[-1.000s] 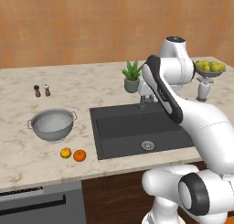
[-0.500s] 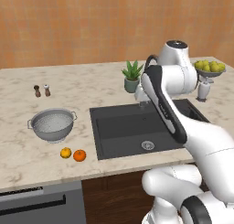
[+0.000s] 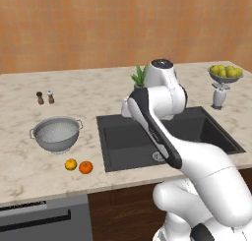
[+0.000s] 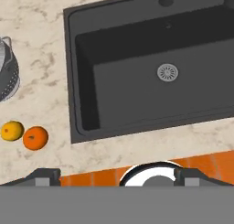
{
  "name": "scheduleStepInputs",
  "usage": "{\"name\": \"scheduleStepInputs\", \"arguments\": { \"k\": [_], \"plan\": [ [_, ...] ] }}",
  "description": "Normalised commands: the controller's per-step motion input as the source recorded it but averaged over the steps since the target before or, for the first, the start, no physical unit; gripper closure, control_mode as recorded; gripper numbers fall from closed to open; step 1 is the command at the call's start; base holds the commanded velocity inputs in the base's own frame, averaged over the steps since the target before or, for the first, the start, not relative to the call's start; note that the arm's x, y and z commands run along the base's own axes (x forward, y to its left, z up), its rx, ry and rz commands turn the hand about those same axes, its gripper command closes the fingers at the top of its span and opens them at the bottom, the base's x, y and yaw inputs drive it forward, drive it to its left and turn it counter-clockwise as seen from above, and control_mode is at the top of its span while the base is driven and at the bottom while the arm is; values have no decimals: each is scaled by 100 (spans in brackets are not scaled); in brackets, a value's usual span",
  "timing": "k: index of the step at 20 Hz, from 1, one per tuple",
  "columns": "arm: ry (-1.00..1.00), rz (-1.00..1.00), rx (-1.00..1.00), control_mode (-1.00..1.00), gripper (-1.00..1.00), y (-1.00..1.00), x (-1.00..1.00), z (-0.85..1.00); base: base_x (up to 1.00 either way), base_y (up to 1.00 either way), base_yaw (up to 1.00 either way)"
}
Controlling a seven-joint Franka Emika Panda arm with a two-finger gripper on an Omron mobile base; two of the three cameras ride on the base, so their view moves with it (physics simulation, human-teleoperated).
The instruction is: Put the colander in the sink, put the tangerine, orange in the colander, and turn on the sink faucet and pour water over the colander.
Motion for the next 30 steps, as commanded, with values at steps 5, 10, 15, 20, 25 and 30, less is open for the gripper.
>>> {"name": "scheduleStepInputs", "arguments": {
  "k": [5, 10, 15, 20, 25, 30],
  "plan": [
    [0, -24, 27, -100, -100, 62, 15, -19, 0, 0, 0],
    [-1, -21, 17, -100, -100, 69, 33, -17, 0, 0, 0],
    [11, -2, 8, -100, -100, 50, 41, -3, 0, 0, 0],
    [14, 0, 1, -100, -100, 57, 47, -27, 0, 0, 0],
    [0, 0, 0, -100, -100, 62, 45, -22, 0, 0, 0],
    [1, 0, 0, -100, -100, 52, 34, -34, 0, 0, 0]
  ]
}}
